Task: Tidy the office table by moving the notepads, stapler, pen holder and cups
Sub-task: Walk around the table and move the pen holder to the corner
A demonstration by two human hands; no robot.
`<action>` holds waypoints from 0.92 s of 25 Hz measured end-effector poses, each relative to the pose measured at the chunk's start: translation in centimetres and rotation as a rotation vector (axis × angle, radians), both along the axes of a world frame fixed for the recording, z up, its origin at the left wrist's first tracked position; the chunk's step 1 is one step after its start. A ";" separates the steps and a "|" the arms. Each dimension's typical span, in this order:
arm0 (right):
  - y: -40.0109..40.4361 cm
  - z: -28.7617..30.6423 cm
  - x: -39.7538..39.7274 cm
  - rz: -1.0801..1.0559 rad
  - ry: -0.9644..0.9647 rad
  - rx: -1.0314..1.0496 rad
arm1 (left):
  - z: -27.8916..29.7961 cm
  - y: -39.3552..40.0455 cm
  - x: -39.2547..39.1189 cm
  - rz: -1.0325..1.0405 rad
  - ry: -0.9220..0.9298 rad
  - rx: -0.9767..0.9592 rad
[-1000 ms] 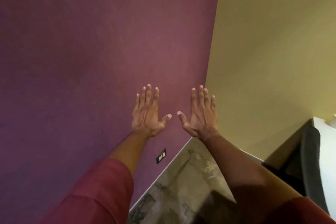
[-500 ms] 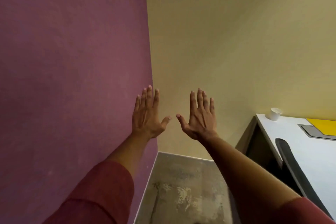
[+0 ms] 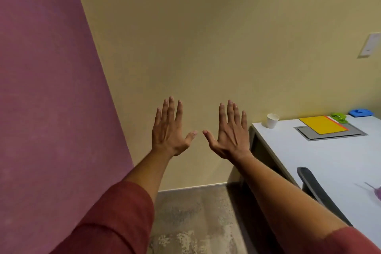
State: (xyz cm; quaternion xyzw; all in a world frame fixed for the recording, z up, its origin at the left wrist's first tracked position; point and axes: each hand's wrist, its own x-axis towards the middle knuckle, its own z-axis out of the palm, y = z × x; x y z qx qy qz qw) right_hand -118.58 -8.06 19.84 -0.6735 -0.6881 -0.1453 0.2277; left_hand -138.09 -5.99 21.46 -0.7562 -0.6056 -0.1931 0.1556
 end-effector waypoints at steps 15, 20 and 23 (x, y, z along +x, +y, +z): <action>18.2 -2.2 18.3 -0.350 0.055 -0.053 | -1.6 25.0 20.6 -0.340 0.021 -0.065; 20.8 -3.4 24.0 -0.557 0.041 -0.074 | -2.9 30.9 28.3 -0.537 0.044 -0.096; 21.8 -4.1 26.5 -0.701 0.052 -0.075 | -3.4 33.8 32.7 -0.685 0.062 -0.124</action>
